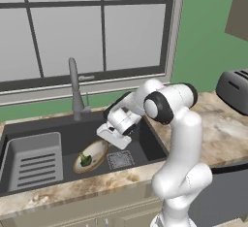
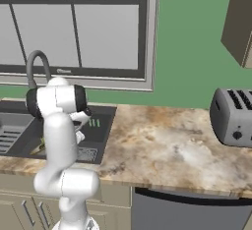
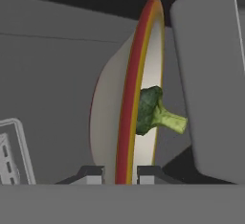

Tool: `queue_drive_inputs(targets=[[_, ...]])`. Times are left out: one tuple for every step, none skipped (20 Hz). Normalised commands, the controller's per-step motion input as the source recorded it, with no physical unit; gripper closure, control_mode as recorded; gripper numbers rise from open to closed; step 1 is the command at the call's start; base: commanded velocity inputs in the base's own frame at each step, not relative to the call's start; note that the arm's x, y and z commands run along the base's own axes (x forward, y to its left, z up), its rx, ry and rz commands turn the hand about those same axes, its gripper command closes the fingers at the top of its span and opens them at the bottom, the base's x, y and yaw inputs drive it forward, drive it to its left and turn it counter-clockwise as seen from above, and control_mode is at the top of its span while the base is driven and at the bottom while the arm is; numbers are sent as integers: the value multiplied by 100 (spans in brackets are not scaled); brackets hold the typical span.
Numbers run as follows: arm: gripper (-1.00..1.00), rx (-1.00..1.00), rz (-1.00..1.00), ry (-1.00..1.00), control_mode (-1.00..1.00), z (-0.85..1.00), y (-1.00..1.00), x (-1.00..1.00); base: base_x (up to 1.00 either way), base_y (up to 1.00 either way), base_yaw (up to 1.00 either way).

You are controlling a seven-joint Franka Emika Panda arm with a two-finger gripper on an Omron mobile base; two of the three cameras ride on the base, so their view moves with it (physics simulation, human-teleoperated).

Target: Pick the broccoli from the cabinet and place it in the bowl. Then pick the bowl and place it in the sink. Then turn on the sink facuet.

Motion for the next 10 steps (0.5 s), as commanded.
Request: queue_drive_inputs(targets=[[100, 0, 5, -15, -100, -59, 14, 14, 0, 0, 0], [100, 0, 5, -16, -100, -56, 16, 10, 0, 0, 0], [100, 0, 5, -15, -100, -59, 18, 8, 0, 0, 0], [100, 0, 5, -16, -100, -58, 21, 9, 0, 0, 0], [100, 0, 5, -17, -100, -58, 24, 10, 0, 0, 0], [100, 0, 5, -16, -100, -57, 21, 16, 0, 0, 0], [100, 0, 5, -16, -100, -60, 21, 16, 0, 0, 0], [100, 0, 5, -16, -100, -61, 19, 16, 0, 0, 0], [100, 0, 5, -15, -100, -66, 16, 16, 0, 0, 0], [100, 0, 5, -13, -100, -68, 15, 19, 0, 0, 0]])
